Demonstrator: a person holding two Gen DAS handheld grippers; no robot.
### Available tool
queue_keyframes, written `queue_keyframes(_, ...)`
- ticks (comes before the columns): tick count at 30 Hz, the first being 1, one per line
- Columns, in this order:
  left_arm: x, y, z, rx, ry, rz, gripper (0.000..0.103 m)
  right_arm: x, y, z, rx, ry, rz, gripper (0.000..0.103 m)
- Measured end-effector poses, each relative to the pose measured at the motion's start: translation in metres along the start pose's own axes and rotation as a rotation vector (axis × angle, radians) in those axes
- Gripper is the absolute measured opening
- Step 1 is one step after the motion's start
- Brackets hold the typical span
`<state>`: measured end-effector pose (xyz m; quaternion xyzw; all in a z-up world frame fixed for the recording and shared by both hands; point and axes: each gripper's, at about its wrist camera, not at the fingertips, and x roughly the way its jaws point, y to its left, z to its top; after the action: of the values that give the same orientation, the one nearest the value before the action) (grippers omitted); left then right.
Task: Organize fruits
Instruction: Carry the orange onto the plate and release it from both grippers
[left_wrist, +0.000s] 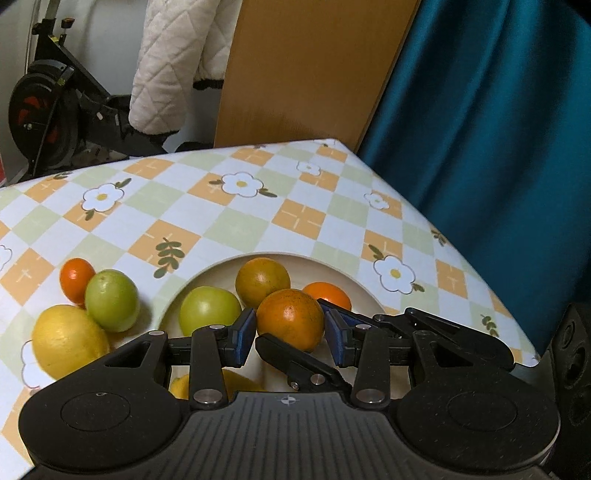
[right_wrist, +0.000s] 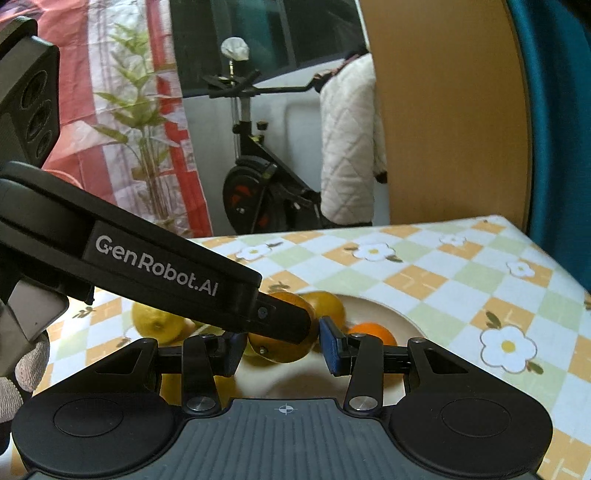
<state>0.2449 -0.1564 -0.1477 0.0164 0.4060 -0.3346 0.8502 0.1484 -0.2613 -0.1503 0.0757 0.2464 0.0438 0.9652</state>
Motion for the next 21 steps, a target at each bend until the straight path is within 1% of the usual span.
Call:
queue_keyframes(4, 0.006, 0.0, -0.001, 0.006, 0.013, 0.012, 0.043, 0.008, -0.009, -0.003, 0.021, 0.012, 0.007, 0.039)
queue_keyframes(11, 0.015, -0.001, 0.0, 0.012, 0.042, 0.029, 0.045, 0.013, -0.009, -0.006, 0.021, 0.022, -0.001, 0.039)
queue_keyframes(21, 0.022, -0.002, -0.001, 0.018, 0.052, 0.048, 0.045, 0.018, -0.008, -0.006, 0.025, 0.041, -0.013, 0.039)
